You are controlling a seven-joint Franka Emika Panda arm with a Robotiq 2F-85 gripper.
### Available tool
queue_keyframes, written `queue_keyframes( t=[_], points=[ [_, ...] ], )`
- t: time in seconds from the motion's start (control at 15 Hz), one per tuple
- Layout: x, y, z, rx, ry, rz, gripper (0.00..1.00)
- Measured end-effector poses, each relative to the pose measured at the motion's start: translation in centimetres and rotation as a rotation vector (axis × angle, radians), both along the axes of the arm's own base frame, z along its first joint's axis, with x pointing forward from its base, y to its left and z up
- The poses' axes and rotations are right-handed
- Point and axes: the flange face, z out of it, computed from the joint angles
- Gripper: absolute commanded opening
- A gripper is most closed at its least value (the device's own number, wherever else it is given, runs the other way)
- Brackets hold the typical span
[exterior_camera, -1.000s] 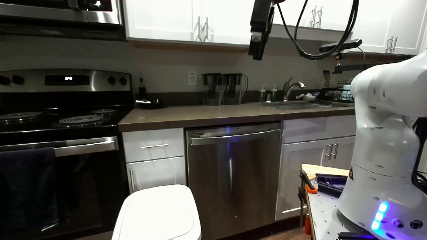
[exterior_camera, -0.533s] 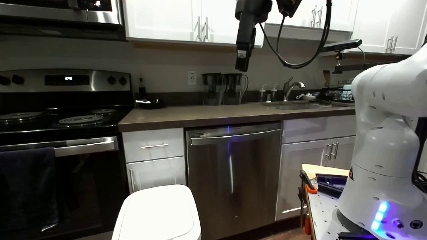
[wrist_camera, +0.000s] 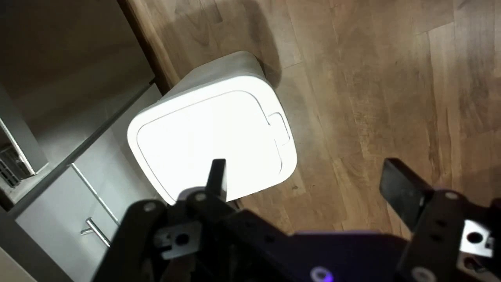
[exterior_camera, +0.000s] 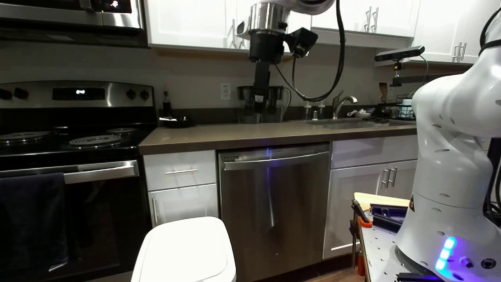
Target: Open the landfill bin
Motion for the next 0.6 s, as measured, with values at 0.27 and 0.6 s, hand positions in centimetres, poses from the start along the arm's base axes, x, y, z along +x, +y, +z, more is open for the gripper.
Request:
queue_keyframes(
  t=[0.27,0.6],
  points=[
    [4.1,-1.4,-2.6,0.003,0.015,0.070,1.00],
    [10.2,-1.4,-6.4,0.000,0.077,0.149,1.00]
  ],
)
